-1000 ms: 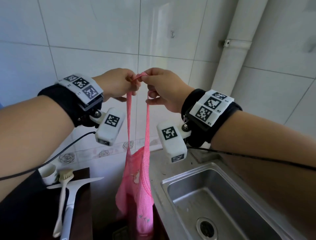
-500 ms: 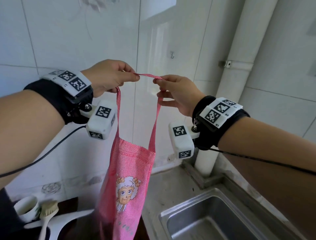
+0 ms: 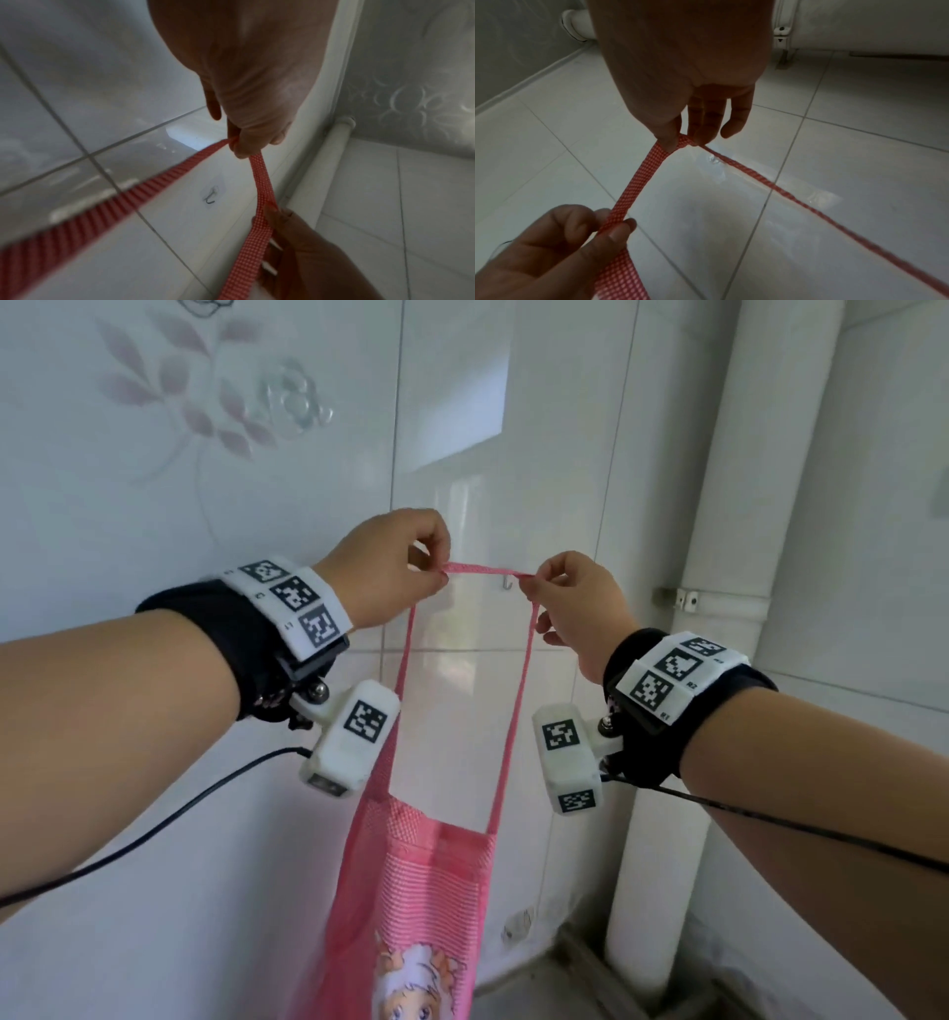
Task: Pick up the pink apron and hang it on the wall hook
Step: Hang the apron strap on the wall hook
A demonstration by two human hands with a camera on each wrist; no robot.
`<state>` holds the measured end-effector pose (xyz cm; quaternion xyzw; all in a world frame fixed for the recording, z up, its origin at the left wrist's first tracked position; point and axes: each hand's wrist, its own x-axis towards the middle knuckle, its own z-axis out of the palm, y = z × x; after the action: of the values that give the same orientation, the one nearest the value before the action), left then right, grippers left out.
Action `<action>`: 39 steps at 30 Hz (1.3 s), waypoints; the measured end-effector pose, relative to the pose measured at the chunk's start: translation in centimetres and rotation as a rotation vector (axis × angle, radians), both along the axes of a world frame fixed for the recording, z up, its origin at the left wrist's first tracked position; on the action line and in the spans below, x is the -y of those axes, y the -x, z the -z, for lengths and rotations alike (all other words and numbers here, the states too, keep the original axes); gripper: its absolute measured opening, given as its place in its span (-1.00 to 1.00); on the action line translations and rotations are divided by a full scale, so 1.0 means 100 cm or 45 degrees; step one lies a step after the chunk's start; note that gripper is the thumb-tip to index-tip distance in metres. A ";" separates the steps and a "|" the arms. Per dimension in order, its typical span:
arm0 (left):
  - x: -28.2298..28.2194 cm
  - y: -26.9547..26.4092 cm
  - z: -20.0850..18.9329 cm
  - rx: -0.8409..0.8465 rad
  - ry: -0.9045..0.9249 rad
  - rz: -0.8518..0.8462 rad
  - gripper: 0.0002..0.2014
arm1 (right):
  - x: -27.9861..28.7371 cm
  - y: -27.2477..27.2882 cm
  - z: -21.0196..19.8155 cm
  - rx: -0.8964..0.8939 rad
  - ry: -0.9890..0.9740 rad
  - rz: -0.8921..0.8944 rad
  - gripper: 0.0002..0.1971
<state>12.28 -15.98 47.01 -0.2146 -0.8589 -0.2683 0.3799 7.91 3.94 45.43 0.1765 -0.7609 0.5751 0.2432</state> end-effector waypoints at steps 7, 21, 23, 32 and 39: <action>-0.002 0.051 0.000 -0.100 0.468 -0.125 -0.66 | -0.001 0.053 -0.016 -0.161 -0.121 0.127 -0.86; -0.019 0.106 0.034 -0.323 0.692 -0.529 -0.56 | 0.008 0.121 0.006 -0.169 -0.101 0.299 -0.75; -0.017 0.108 0.041 -0.371 0.737 -0.509 -0.56 | 0.010 0.122 0.014 -0.144 -0.098 0.282 -0.74; -0.016 0.107 0.062 -0.322 0.874 -0.461 -0.56 | 0.016 0.116 0.027 -0.082 -0.222 0.160 -0.78; -0.025 0.095 0.076 0.010 1.059 -0.436 -0.52 | 0.011 0.093 0.052 0.164 -0.349 0.042 -0.81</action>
<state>2.73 -13.44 39.39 -0.2026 -0.9183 0.1658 0.2970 -1.42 2.85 40.26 0.1584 -0.8491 0.4719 0.1767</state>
